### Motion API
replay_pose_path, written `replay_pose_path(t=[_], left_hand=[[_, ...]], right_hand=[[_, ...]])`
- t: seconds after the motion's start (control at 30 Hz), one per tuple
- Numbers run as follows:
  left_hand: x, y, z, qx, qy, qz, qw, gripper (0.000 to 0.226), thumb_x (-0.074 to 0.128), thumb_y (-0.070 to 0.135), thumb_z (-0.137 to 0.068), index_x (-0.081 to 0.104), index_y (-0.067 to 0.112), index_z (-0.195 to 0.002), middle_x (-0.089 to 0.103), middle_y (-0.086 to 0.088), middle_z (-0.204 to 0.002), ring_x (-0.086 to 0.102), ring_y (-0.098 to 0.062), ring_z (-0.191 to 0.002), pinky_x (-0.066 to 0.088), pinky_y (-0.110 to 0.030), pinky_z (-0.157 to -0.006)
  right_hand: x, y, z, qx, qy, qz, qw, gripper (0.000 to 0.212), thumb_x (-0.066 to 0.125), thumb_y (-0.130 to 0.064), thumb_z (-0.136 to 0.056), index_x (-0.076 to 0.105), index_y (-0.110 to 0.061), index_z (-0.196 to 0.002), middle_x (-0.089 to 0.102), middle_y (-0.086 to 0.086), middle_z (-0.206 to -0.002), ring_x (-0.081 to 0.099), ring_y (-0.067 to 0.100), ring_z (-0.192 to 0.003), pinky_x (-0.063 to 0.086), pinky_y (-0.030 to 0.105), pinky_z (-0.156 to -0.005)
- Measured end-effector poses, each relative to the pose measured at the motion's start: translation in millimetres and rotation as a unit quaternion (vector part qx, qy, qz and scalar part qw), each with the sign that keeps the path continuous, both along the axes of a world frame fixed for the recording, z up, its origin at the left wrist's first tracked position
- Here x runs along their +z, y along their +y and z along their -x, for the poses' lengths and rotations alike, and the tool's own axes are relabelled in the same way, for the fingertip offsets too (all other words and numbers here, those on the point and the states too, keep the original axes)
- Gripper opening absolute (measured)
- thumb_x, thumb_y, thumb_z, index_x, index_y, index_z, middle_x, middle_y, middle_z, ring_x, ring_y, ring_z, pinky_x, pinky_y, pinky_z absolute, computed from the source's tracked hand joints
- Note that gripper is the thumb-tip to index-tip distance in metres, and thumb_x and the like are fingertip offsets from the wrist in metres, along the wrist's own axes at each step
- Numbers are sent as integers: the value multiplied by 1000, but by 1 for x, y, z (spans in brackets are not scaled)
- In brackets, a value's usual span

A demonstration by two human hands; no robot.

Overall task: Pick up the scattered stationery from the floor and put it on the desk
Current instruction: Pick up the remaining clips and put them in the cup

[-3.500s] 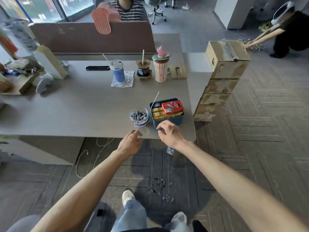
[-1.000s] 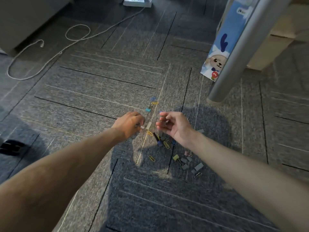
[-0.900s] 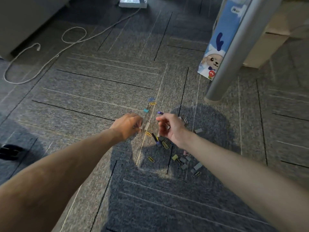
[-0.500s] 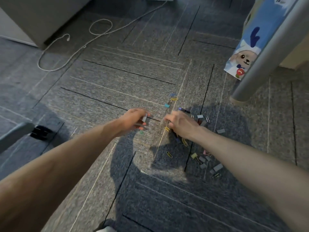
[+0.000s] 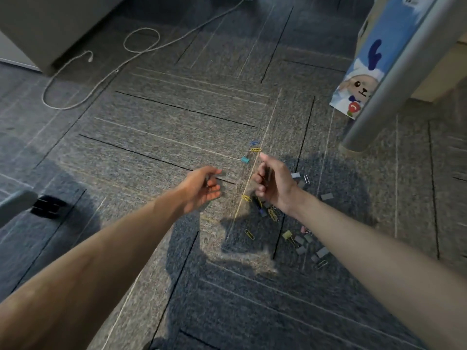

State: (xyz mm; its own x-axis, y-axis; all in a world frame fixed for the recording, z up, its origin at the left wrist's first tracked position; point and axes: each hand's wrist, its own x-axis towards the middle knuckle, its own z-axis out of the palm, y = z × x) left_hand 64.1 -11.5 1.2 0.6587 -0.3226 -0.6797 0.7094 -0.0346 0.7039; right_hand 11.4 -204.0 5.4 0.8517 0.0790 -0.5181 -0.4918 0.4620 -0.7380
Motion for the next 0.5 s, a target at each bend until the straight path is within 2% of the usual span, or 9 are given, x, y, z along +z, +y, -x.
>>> replay_pose_path(t=[0.07,0.17,0.23,0.3,0.33,0.4,0.43,0.47,0.5], left_hand=[[-3,-9,-2,-1,14,22,1000,22,39,20,-100,52,10,-114,39,4,-60,46,-10,-56,50,-24,-57],[-2,-24,-7,-11,10,34,999,24,33,13,-99,48,11,-119,39,4,-64,39,-9,-54,44,-22,-51],[-3,-35,-12,-22,2,20,1000,26,29,7,-96,49,10,-112,34,4,-61,31,-9,-51,34,-24,-50],[-4,-44,-20,-79,-72,-81,991,19,33,8,-96,52,11,-100,37,3,-61,32,-10,-49,29,-26,-51],[-4,-47,-24,-131,-147,-175,965,13,39,12,-96,52,12,-98,44,2,-65,39,-11,-51,32,-25,-51],[-6,-49,-33,-254,-312,-339,850,11,52,22,-95,49,16,-104,56,4,-75,51,-10,-58,38,-21,-50],[-8,-51,-37,-296,-359,-375,802,17,54,25,-95,47,18,-109,57,6,-75,54,-9,-58,38,-19,-48],[-8,-53,-40,-321,-381,-391,774,23,55,29,-94,45,19,-114,57,7,-74,56,-8,-58,38,-19,-47],[-9,-56,-44,-331,-386,-402,762,29,55,33,-94,44,20,-117,60,7,-75,58,-10,-58,40,-21,-47]], right_hand=[[4,-6,1,-36,13,-48,998,35,48,-29,-97,48,-18,-63,47,0,-56,41,12,-46,36,22,-40],[3,-17,5,-63,41,-83,994,33,45,-25,-99,47,-16,-67,44,-2,-56,38,9,-45,32,20,-37],[1,-25,10,-63,63,-78,993,32,42,-26,-101,49,-15,-72,43,-2,-57,36,9,-45,30,19,-37],[-1,-34,14,-63,81,-49,994,32,38,-26,-103,53,-13,-78,41,-3,-55,32,9,-45,28,20,-37],[-3,-39,17,-60,85,-24,994,31,36,-25,-104,54,-13,-82,39,-4,-54,30,9,-44,27,21,-38],[-6,-49,20,-51,85,34,994,28,34,-26,-105,52,-13,-88,33,-5,-52,27,8,-43,24,22,-39],[-8,-54,22,-45,85,59,994,27,35,-26,-105,52,-13,-89,31,-6,-51,26,9,-43,24,23,-39],[-8,-58,24,-40,85,82,992,26,37,-27,-105,52,-14,-88,29,-6,-52,26,9,-43,24,23,-39],[-8,-63,26,-35,84,106,990,25,40,-28,-104,53,-14,-87,29,-6,-52,26,9,-43,24,23,-39]])
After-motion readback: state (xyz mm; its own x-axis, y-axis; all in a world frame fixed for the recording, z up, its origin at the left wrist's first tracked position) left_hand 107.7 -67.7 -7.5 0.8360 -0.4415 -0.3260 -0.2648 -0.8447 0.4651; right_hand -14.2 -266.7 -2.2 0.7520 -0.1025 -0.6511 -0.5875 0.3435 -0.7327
